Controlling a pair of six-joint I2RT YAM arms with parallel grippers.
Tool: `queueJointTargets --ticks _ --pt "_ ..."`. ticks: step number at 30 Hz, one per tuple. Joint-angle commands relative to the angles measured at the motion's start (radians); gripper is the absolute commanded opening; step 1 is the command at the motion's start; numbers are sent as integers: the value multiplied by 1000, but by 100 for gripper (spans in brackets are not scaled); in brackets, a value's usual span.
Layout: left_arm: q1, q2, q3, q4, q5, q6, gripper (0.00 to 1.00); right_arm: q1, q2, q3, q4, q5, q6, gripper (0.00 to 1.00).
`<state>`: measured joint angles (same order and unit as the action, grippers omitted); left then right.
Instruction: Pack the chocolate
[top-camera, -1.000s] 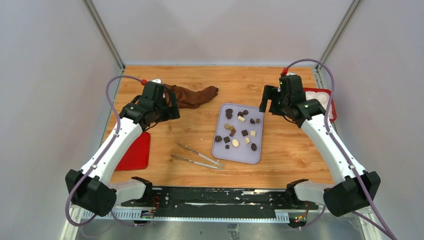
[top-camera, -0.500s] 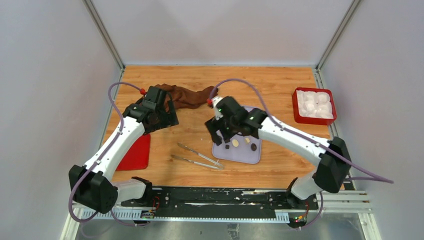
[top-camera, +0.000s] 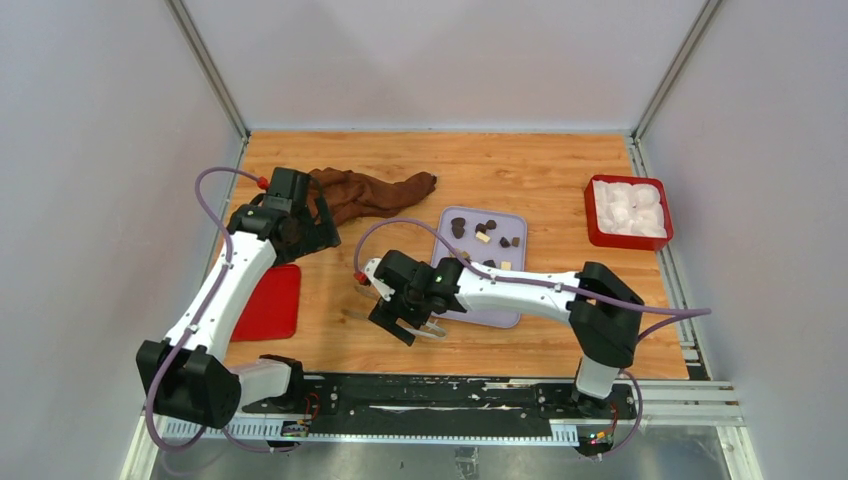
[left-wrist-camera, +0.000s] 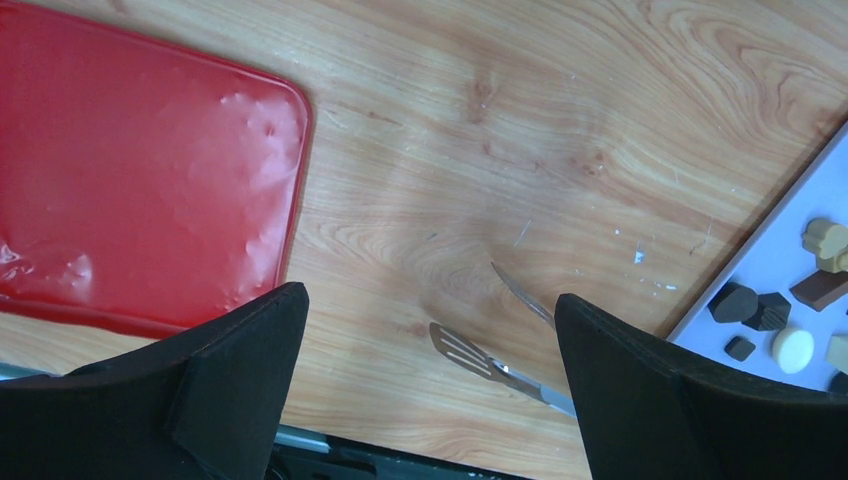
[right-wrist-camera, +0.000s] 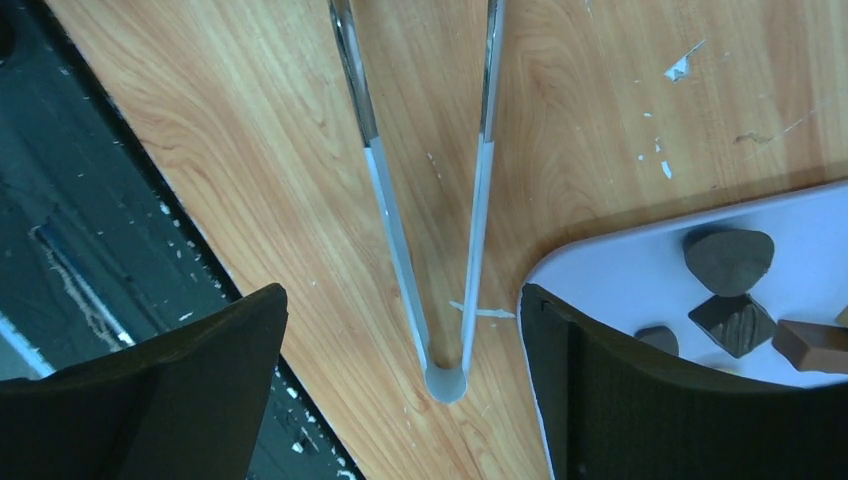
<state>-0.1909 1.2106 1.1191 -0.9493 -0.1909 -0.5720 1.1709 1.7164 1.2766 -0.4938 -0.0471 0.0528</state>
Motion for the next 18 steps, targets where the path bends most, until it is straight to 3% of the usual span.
queueJointTargets --ticks 1,13,18 --pt "4 -40 -7 -20 19 4 100 14 49 4 54 72 -17 91" --pt "4 -69 4 -22 17 41 100 18 168 33 106 47 -48 92" --pt "4 -71 8 -26 10 55 100 13 192 35 116 4 -14 87"
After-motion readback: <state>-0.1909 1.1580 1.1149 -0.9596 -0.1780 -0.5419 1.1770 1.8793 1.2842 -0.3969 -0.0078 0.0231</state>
